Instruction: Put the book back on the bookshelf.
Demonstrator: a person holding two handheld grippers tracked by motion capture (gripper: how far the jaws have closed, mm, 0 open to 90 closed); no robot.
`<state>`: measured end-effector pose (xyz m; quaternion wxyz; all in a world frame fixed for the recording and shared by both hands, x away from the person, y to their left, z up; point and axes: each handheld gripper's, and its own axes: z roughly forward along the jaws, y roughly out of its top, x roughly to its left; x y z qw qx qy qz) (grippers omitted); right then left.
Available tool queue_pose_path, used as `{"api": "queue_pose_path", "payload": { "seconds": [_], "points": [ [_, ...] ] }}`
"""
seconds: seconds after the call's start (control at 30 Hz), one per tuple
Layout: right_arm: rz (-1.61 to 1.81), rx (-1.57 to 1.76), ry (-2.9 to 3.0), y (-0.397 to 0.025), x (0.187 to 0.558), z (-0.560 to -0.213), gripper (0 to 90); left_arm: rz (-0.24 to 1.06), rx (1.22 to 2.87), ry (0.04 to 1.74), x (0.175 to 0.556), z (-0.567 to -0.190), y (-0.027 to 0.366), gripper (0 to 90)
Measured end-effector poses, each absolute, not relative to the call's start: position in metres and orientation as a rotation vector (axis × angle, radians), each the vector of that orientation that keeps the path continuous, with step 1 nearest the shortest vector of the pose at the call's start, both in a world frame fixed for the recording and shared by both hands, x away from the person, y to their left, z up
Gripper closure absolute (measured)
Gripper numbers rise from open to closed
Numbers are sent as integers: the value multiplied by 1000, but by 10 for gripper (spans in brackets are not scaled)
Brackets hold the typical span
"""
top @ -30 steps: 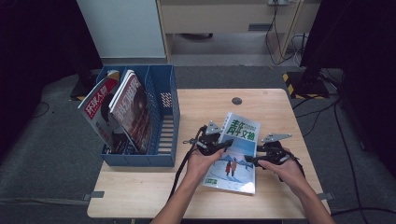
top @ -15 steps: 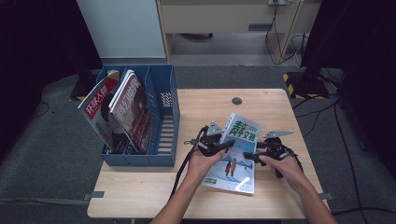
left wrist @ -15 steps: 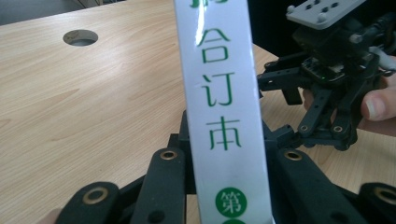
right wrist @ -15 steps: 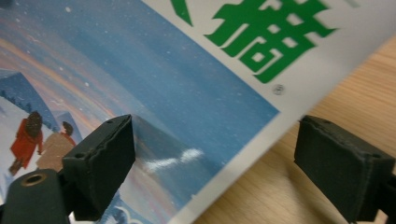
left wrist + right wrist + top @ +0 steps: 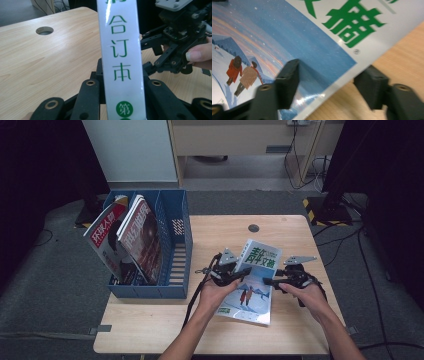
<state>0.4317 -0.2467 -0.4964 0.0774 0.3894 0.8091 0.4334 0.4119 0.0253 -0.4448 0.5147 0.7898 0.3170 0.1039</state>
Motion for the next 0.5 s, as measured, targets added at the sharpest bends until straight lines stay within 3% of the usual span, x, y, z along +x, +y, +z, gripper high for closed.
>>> {"api": "queue_pose_path", "payload": {
  "seconds": [0.23,0.5],
  "points": [
    [1266,1119,2383,-249,430,-483,630,271,1873,753,412,-444,34,732],
    [1256,1085,2374,-248,431,-477,726,276,1860,745,413,-444,40,731]
  ]
}}
